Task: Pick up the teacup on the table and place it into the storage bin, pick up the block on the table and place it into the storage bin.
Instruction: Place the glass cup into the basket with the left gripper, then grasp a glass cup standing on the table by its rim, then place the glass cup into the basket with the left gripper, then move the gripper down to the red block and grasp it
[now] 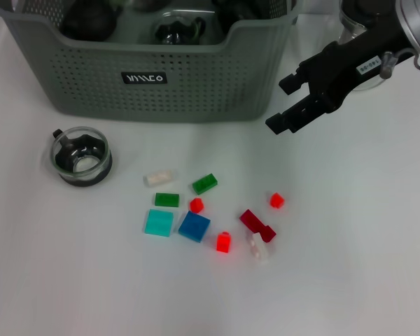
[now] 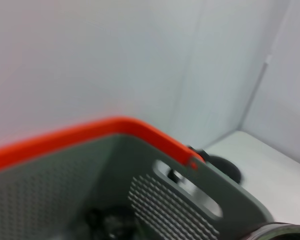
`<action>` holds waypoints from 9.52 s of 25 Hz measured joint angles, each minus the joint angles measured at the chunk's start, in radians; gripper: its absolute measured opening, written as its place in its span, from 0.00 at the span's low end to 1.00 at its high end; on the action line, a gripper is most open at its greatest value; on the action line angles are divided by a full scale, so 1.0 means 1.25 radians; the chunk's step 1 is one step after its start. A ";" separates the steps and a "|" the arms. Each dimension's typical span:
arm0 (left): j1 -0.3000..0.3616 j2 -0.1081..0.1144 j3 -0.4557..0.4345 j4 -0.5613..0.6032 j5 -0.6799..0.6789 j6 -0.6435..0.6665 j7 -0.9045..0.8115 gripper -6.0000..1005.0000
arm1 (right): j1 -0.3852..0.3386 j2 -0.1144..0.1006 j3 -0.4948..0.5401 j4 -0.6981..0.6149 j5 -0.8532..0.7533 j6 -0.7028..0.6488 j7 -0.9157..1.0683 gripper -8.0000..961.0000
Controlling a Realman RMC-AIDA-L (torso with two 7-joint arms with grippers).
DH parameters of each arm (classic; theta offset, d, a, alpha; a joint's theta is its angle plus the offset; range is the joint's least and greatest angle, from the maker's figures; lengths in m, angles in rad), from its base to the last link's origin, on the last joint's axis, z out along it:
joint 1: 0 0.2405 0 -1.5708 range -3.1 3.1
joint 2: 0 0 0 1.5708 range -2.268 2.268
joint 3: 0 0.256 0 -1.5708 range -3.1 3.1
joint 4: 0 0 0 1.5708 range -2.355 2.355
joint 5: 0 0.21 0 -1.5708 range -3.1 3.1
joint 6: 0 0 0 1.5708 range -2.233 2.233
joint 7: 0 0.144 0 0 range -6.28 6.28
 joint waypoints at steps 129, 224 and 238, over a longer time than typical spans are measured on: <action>0.193 -0.106 0.324 -0.122 0.399 -0.114 0.328 0.44 | -0.040 0.033 0.020 0.073 -0.012 0.063 -0.007 0.96; -0.212 -0.013 0.265 -0.445 0.445 -0.439 -0.181 0.20 | -0.049 0.005 0.028 0.075 -0.023 0.035 -0.007 0.96; -0.004 -0.043 0.150 0.037 0.037 -0.214 -0.055 0.81 | -0.049 -0.002 0.025 0.067 -0.023 0.027 -0.012 0.96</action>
